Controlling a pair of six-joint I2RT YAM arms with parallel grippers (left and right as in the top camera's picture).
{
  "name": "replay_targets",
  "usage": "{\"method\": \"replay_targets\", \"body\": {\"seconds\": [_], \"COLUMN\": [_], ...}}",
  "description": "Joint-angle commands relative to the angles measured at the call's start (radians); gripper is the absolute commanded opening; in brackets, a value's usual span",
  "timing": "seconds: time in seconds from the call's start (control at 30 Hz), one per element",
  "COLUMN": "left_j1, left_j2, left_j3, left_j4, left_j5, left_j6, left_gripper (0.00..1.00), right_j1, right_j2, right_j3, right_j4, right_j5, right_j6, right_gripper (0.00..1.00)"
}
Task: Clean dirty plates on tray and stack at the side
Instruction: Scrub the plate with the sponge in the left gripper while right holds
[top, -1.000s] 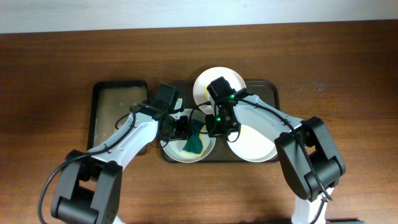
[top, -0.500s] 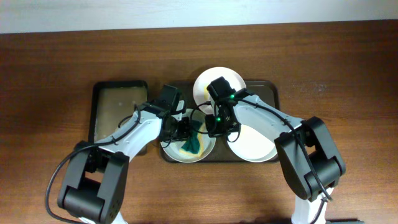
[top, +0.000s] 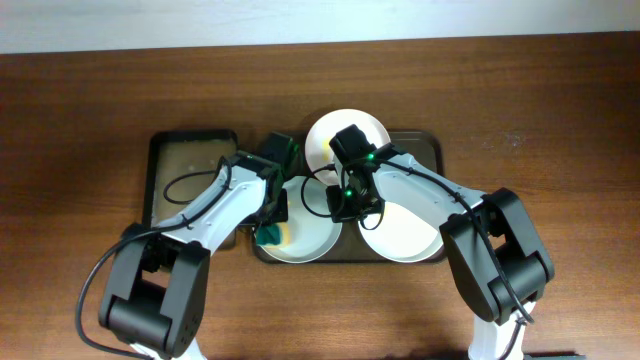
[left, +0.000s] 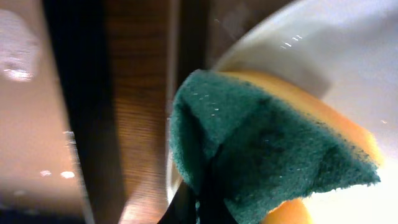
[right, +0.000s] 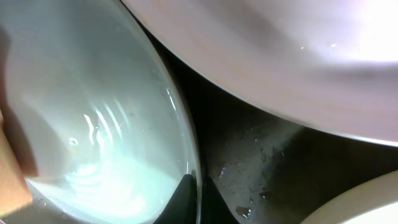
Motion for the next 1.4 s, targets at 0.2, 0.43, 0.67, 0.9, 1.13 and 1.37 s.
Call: {"method": "replay_targets", "body": {"seconds": [0.2, 0.43, 0.67, 0.9, 1.13, 1.37], "left_j1": [0.019, 0.019, 0.019, 0.019, 0.019, 0.038], "left_j2": [0.017, 0.019, 0.076, 0.120, 0.070, -0.104], "left_j3": [0.159, 0.167, 0.137, 0.111, 0.248, 0.369], "left_j4": [-0.067, 0.000, 0.008, -0.090, -0.305, -0.338], "left_j5": [-0.059, 0.256, 0.291, 0.025, -0.283, -0.204], "left_j6": [-0.028, -0.028, -0.028, -0.024, -0.137, -0.209], "left_gripper": [0.00, 0.00, 0.00, 0.00, 0.00, 0.00], "right_j1": [0.001, 0.001, 0.002, 0.001, 0.001, 0.003], "right_j2": [0.006, 0.006, 0.006, 0.006, 0.006, 0.005], "right_j3": [-0.014, -0.014, -0.014, -0.014, -0.014, -0.014], "right_j4": [-0.016, -0.012, -0.013, -0.013, -0.013, -0.016], "right_j5": [0.051, 0.051, 0.051, 0.051, 0.074, 0.073], "right_j6": [-0.010, -0.010, -0.010, -0.010, -0.010, -0.011], "right_gripper": [0.04, 0.04, 0.04, 0.04, 0.04, 0.04]}}
